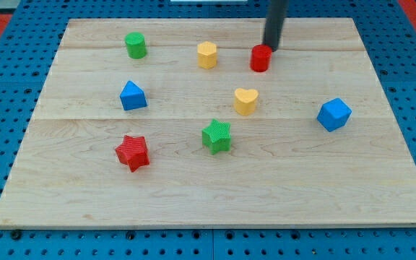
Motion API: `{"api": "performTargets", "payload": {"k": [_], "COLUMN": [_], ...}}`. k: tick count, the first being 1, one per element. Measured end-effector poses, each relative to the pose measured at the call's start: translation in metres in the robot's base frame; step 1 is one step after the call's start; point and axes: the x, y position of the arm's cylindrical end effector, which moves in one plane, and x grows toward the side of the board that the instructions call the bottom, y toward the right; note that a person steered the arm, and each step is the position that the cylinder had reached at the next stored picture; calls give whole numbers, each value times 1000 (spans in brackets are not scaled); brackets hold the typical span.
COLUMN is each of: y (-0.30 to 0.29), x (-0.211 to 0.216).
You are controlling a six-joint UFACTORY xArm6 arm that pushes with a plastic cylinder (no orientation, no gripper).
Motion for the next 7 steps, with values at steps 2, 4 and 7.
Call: {"api": "performTargets", "payload": {"k": [2,4,7], "y": [48,-3,-29], "x": [17,37,54]}}
